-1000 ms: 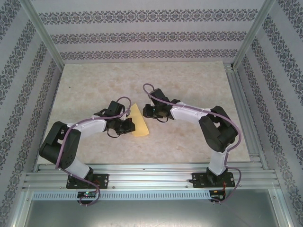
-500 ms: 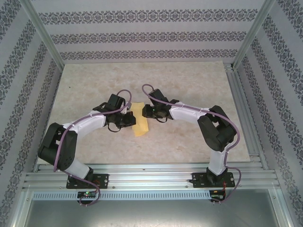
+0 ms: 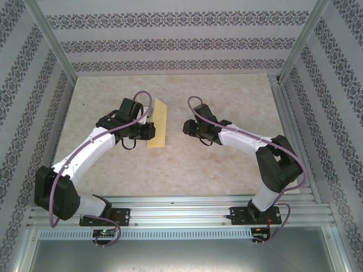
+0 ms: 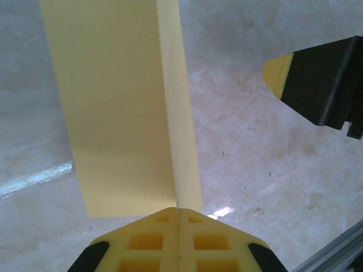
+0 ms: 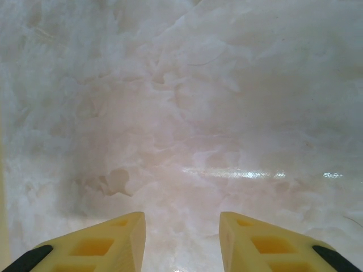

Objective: Fold a paper plane with a square sheet of paper (pick it up from the middle)
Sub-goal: Place a square sheet of paper at the center of the table.

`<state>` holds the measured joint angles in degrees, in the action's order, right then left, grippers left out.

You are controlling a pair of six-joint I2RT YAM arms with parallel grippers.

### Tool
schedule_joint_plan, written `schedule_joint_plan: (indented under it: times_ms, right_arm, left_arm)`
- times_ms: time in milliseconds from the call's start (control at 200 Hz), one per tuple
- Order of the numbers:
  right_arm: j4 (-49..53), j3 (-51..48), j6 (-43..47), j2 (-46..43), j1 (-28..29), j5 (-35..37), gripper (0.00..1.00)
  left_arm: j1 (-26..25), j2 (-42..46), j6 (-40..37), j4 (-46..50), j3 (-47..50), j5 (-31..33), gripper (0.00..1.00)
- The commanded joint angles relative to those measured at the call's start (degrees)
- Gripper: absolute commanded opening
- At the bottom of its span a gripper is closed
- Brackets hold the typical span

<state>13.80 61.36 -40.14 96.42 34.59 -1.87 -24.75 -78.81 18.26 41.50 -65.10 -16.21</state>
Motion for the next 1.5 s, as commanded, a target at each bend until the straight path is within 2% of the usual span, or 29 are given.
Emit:
schedule_joint_plan:
  times_ms: [0, 170, 355, 684, 944, 1079, 1214, 1329, 1499]
  right_arm:
    - [-1.78, -0.75, -1.41, -1.58, -0.29, 1.52, 0.4]
    - [-4.47, -1.83, -1.87, -1.82, -0.37, -1.25, 0.4]
    - [-10.29, -1.8, -1.26, 0.42, -0.14, -10.16, 0.34]
    - [-11.9, 7.34, -1.91, 12.96, 3.85, -17.68, 0.24]
    - [-10.77, 10.24, -2.75, 18.28, 4.74, -18.69, 0.21]
    - [-8.58, 11.22, -2.8, 20.21, 4.65, -18.22, 0.2]
    - [-7.94, 11.09, -3.19, 21.18, 4.27, -17.75, 0.19]
    - [-7.63, 11.23, -3.66, 22.09, 3.91, -17.57, 0.18]
    - [-6.7, 11.67, -4.11, 23.3, 3.78, -17.56, 0.18]
  left_arm:
    - [0.25, -0.82, -3.66, 3.06, 0.1, -2.02, 0.07]
    - [-1.6, -5.5, -2.04, -1.39, 3.42, -3.2, 0.07]
    - [-2.49, -9.42, 0.18, -7.78, 7.18, -5.72, 0.07]
    - [-2.41, -9.42, 10.54, -12.2, 15.05, 2.67, 0.09]
    - [-2.41, -9.8, 12.33, -14.85, 15.75, 0.8, 0.12]
    - [-2.41, -10.09, 12.49, -15.1, 15.14, -0.34, 0.17]
    - [-2.41, -9.22, 13.01, -16.22, 15.52, -2.96, 0.3]
    - [-2.41, -7.95, 12.85, -18.09, 16.87, -8.31, 0.38]
    - [-2.14, -6.0, 13.12, -19.45, 18.84, -13.82, 0.42]
